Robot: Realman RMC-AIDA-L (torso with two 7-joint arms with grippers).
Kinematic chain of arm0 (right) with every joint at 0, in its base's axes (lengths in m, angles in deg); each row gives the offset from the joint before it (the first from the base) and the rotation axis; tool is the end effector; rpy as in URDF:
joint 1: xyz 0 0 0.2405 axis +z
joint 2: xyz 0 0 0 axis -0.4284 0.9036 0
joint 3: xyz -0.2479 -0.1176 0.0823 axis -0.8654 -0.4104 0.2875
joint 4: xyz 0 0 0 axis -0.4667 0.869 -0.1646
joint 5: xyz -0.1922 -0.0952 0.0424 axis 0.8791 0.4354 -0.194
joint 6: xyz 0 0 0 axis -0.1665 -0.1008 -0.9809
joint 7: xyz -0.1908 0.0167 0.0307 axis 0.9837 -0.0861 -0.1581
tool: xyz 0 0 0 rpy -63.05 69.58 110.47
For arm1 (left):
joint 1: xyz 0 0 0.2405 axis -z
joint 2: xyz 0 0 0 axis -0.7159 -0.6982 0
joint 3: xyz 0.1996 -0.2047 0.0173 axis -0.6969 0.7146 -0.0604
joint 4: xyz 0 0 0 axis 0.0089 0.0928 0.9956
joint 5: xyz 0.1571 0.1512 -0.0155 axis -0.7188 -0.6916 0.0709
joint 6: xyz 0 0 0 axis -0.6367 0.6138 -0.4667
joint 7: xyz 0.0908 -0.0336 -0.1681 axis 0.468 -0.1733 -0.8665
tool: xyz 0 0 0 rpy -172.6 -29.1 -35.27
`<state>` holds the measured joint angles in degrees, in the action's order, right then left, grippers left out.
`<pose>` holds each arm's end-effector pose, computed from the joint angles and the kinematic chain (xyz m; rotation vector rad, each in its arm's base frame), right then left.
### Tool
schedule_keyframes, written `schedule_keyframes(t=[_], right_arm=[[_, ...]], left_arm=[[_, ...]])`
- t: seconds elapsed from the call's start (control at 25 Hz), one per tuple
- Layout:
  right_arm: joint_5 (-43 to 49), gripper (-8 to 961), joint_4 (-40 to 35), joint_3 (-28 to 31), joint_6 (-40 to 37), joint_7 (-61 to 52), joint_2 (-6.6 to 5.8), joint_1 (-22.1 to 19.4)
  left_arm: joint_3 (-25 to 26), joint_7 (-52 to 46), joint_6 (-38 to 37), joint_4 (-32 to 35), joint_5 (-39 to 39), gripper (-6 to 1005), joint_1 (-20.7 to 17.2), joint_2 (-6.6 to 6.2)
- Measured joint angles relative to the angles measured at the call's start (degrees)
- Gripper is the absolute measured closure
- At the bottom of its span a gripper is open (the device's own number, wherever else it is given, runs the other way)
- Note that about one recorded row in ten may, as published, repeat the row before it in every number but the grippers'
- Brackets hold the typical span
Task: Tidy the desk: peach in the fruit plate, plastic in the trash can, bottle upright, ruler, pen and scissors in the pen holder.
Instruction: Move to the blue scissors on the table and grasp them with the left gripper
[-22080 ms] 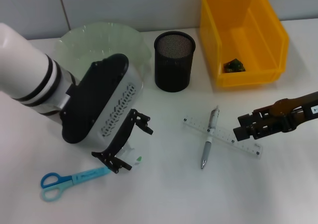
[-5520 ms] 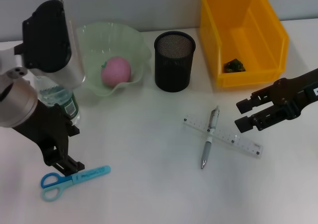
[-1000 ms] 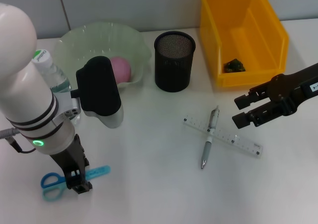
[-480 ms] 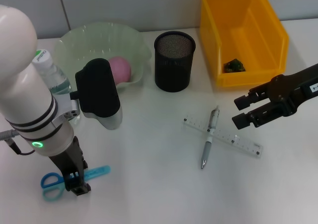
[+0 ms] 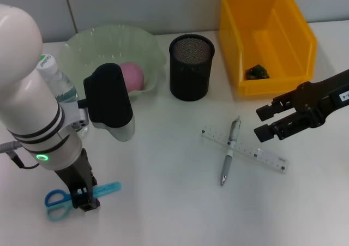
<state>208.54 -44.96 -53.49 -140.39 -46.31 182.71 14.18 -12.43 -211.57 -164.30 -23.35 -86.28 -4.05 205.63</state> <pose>0.2365 0.3754 0.0229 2.9671 -0.9235 -0.2418 -0.2288 0.3592 -0.1128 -2.8658 -0.2253 1.0705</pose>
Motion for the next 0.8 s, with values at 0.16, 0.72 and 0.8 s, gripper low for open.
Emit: schedule_keyframes(t=[0.16,0.72,0.8], right_arm=[[0.0,191,0.1,-0.31,0.0,0.0,0.0,0.0],[0.0,193,0.12,-0.35,-0.14,-0.05,0.0,-0.09],[0.0,193,0.12,-0.35,-0.16,-0.04,0.0,-0.09]], left_arm=[[0.0,-0.06,0.01,0.0,0.0,575,0.0,0.0],[0.35,-0.59,0.01,-0.69,0.0,588,0.05,0.0],[0.35,-0.59,0.01,-0.69,0.0,590,0.05,0.0]])
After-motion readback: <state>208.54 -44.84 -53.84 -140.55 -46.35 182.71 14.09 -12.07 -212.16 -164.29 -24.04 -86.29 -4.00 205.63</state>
